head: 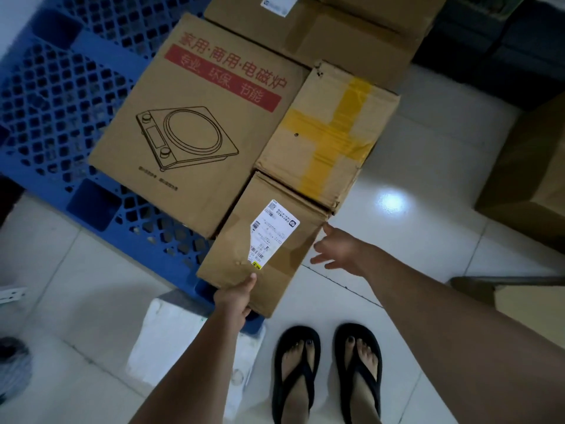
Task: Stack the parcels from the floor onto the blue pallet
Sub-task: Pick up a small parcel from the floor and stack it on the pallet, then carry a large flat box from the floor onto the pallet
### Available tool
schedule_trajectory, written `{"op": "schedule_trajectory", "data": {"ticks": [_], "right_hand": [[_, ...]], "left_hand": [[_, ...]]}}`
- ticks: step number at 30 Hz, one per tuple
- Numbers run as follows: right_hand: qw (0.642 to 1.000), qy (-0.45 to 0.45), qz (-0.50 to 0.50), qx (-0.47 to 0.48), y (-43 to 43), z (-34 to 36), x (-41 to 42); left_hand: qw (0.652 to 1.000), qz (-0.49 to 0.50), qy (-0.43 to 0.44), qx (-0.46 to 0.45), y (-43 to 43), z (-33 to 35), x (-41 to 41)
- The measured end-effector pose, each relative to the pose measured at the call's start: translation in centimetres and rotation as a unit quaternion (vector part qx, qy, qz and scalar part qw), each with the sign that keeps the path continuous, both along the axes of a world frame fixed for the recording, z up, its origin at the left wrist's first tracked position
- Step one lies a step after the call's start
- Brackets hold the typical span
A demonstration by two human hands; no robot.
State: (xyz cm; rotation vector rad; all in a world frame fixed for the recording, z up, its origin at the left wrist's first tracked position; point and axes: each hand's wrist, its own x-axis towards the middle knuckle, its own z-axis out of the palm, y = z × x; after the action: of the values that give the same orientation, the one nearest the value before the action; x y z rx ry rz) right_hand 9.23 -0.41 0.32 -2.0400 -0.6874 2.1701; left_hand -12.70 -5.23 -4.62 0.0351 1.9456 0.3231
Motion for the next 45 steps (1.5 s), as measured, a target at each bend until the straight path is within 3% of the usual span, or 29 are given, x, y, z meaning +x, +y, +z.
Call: {"op": "schedule_trajectory", "data": {"ticks": [6,10,14,19,25,34,36,41,45], "right_hand": [[0.996,-0.057,0.062,-0.026,-2.4,3.3,3.0],[0.995,-0.088,0.054,-0.009,-2.8,6.9,6.0],[0.983,-0.15,0.091,0.058,-2.6,10.6,9.1],[0.956,-0.224,0.152,0.114,-4.8,17.3,14.1],[0.95,-0.279,0.071,0.118,-10.9,22.6,21.7],[0.946,-0.323,-0.022,0.008,-27.1,22.5,35.7],[0.944,-0.326,-0.039,-0.012,-30.3,22.0,39.1],[0.94,-0.331,-0.064,-0.051,-34.7,20.7,46.7],[0.935,-0.334,-0.102,-0.06,-34.9,18.9,52.5]], "left_hand": [[0.989,-0.102,-0.065,-0.09,1.3,3.3,2.4],[0.978,-0.206,0.029,-0.018,4.0,8.0,5.2],[0.962,-0.265,-0.01,0.059,7.2,13.2,9.9],[0.893,-0.435,-0.006,0.116,9.8,20.4,16.6],[0.799,-0.578,-0.027,0.165,9.0,25.8,27.2],[0.658,-0.729,0.0,0.19,0.1,26.5,45.2],[0.655,-0.732,-0.006,0.187,-1.8,25.9,48.7],[0.703,-0.689,-0.019,0.173,-4.4,23.2,54.9],[0.71,-0.685,0.002,0.166,-3.0,20.5,59.3]]}}
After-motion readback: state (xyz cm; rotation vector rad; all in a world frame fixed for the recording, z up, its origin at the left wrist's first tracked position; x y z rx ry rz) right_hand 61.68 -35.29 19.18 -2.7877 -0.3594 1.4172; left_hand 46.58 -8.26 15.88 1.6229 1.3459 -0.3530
